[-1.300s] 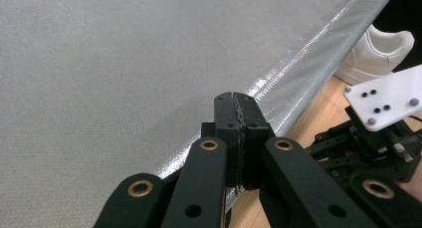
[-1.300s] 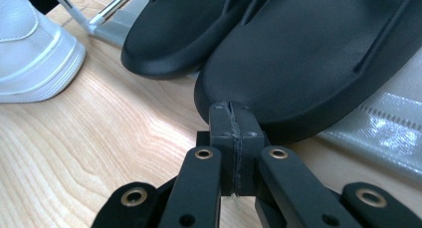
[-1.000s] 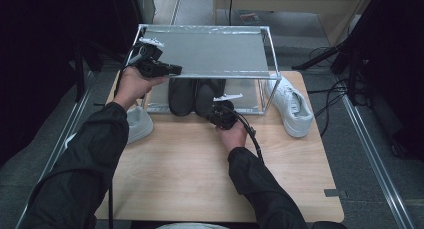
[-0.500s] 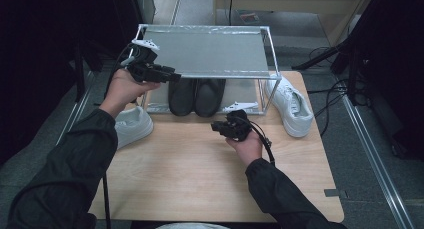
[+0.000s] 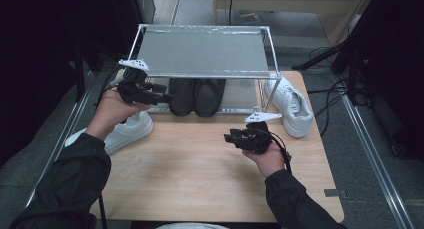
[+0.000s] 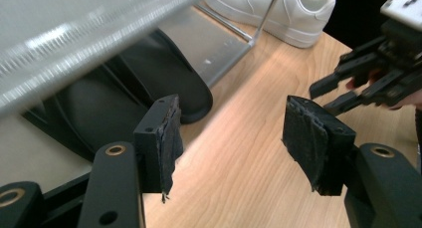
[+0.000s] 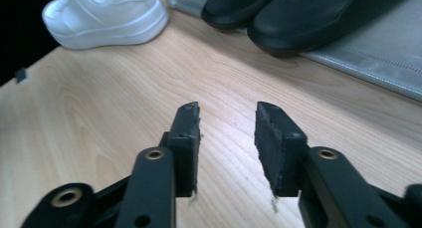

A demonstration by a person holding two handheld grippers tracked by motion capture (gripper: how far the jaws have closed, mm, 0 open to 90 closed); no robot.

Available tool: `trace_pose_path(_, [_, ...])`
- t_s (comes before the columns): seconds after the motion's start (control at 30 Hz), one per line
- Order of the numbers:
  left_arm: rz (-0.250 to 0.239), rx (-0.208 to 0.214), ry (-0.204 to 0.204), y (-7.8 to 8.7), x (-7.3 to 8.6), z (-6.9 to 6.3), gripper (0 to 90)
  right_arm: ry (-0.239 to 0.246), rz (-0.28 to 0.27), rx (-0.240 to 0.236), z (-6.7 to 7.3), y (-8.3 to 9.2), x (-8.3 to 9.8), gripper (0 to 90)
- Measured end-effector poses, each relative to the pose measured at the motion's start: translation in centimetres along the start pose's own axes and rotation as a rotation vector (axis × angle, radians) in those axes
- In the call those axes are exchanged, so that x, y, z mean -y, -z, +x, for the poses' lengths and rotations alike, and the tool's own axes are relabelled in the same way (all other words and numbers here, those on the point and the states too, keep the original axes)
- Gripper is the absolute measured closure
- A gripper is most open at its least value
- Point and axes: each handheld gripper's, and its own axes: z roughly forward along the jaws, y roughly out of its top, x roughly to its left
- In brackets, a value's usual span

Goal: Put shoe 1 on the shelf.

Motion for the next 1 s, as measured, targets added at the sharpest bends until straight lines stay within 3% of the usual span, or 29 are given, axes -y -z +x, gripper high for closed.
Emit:
trace_pose_path(0.03, [0.004,0.0,-0.002,-0.2,0.4,-0.1,39.2,-0.006,-0.017,-0.007,0.1,0.6,0.2,57.7])
trace_pose_path(0.1, [-0.019,0.006,-0.03,-0.5,1.4,-0.5,37.9,-0.032,-0.007,-0.02,0.2,1.2,0.3,59.1])
trace_pose_path(0.33, [-0.013,0.021,-0.028,-1.5,2.6,-1.4,38.9,-0.016,-0.003,-0.019,0.3,2.7,0.9,57.6])
trace_pose_path(0.47, [-0.011,0.024,-0.052,-2.1,3.4,-2.0,38.5,-0.018,-0.001,0.0,0.1,3.7,1.2,55.1])
trace_pose_path(0.63, [-0.007,0.024,-0.038,-2.7,4.8,-2.2,35.8,-0.008,-0.009,0.011,0.1,5.0,2.0,51.8])
trace_pose_path(0.7, [-0.012,0.044,-0.013,-2.7,5.5,-2.0,35.8,0.0,-0.011,0.021,0.0,5.3,2.2,51.0])
trace_pose_path(1.0, [0.031,0.071,-0.005,-2.5,7.4,-1.9,35.6,0.028,-0.004,0.019,-0.1,5.2,2.5,50.6])
